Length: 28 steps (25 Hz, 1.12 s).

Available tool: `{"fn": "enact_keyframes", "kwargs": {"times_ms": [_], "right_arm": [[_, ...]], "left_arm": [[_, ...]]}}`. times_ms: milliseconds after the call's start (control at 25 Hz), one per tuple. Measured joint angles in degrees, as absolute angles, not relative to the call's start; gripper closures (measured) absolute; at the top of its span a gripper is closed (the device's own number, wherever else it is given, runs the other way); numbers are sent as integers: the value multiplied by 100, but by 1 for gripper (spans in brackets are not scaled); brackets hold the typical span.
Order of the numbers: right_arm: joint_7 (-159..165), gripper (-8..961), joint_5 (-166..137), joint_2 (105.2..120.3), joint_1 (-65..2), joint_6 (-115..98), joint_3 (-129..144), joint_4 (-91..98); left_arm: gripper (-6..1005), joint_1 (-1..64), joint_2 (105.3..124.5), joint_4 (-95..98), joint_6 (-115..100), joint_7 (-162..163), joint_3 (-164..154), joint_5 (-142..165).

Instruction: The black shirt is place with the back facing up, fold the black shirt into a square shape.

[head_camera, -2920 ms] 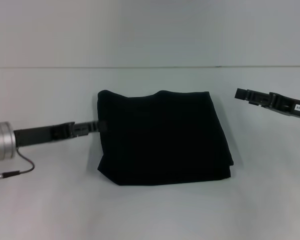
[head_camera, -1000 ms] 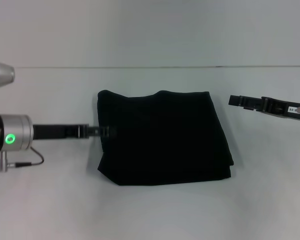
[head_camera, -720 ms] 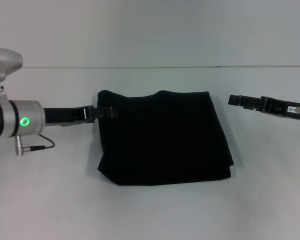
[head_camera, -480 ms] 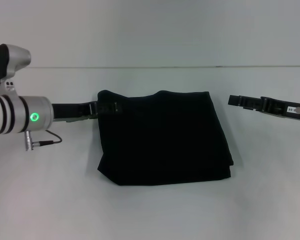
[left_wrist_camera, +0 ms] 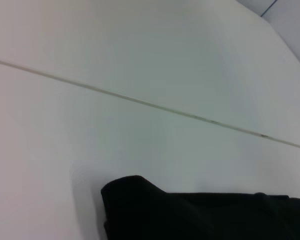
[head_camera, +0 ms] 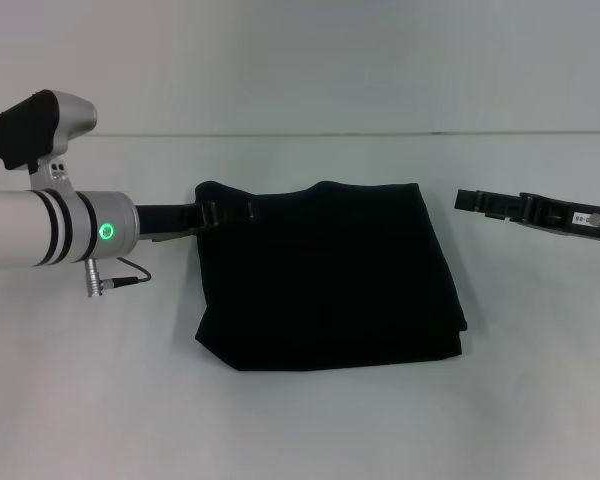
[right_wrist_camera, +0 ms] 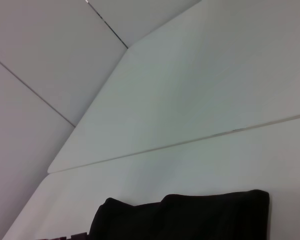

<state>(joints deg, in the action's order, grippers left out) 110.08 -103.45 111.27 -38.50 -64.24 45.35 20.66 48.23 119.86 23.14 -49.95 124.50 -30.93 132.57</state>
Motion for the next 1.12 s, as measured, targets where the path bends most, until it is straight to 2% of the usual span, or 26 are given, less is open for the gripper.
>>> {"fn": "enact_keyframes", "kwargs": {"times_ms": [440,720,920,1000,1120], "right_arm": [[10979,163,-10345,11127,-3850,-6310,4539,2066],[10977,162,-10345,11118,-3876,-6267,4544,2066],[10977,161,-10345,11114,-3898,-6247,4544,2066],[10977,160,-10345,11110,-3903,-6231,4549,2066],[10977,160,-10345,11109,-3906,-6223,4552,2066]], "left_arm": [[154,4876,11998,2290,-4943,12246,-3093,13223],[165,4852,12074,2291,-4743,11894,-3069,13136],[390,4859,12086,2292,-4736,11774,-3081,13061],[622,4869,12086,2294,-4736,11773,-3085,13061],[730,4878,12085,2298,-4736,11771,-3089,13061]]}}
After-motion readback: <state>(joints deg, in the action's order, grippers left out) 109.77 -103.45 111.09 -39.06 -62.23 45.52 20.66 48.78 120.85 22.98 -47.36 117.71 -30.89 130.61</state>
